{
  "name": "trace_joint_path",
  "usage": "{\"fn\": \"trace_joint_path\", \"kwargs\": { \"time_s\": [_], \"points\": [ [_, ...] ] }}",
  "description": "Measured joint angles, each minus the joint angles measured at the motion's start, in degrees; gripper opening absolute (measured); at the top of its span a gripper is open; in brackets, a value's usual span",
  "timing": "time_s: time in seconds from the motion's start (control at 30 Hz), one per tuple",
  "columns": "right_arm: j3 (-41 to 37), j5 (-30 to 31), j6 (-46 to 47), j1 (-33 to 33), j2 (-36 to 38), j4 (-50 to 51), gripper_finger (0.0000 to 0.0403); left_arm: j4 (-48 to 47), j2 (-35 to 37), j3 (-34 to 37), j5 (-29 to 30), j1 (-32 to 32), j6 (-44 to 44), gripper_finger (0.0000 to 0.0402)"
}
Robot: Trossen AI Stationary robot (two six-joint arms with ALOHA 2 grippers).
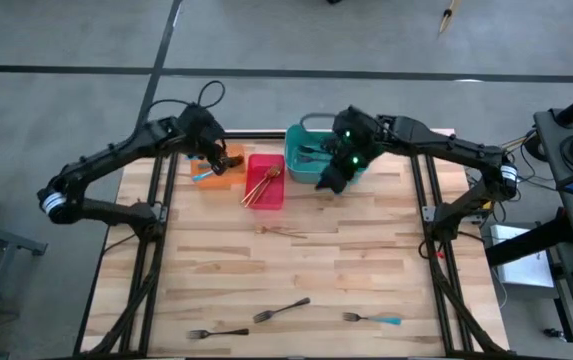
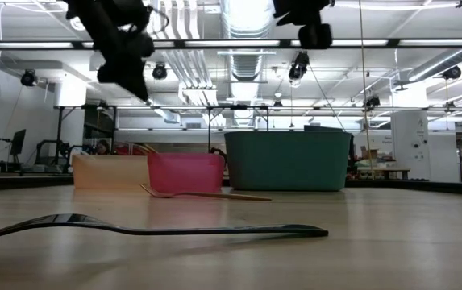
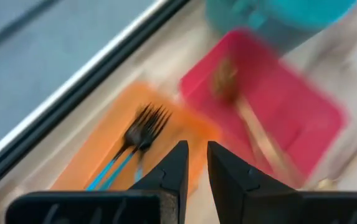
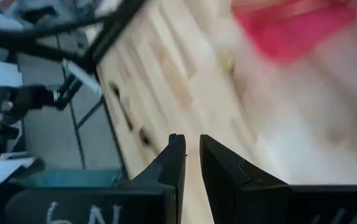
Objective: Sort silverware by color (type)
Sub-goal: Put the gold fork into the red bin
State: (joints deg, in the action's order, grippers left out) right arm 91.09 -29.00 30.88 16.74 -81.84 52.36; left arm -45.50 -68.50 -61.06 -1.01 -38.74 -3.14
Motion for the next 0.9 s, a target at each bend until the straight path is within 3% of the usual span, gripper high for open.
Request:
{"fn": "trace_joint_path", "kwargs": {
  "time_s": [0.17, 0.27, 0.43, 0.5, 0.63, 0.9],
  "points": [
    [0.0, 0.0, 4.4, -5.4, 0.0, 8.5, 0.0038, 6.7, 3.7, 0.0, 0.0, 6.5, -4.3, 0.0041],
    [0.0, 2.0, 1.3, -7.9, 0.0, 14.6, 0.0038, 10.1, 4.6, 0.0, 0.2, 10.5, -5.3, 0.0041],
    [-3.3, 18.0, -13.2, -10.9, 0.1, 15.9, 0.0038, 13.7, 5.1, 0.0, 0.4, 16.4, -5.9, 0.0041],
    [-6.1, 21.3, -17.5, -11.1, -0.3, 11.7, 0.0038, 14.2, 5.1, 0.0, 0.5, 18.4, -7.0, 0.0041],
    [-12.9, 21.5, -22.8, -11.2, -2.1, -4.4, 0.0038, 14.2, 5.1, 0.0, 1.5, 22.5, -9.8, 0.0041],
    [-22.6, 21.5, -24.9, -11.3, -10.7, -34.5, 0.0038, 14.1, 5.1, 0.1, 9.1, 31.9, -14.3, 0.0041]
  ]
}}
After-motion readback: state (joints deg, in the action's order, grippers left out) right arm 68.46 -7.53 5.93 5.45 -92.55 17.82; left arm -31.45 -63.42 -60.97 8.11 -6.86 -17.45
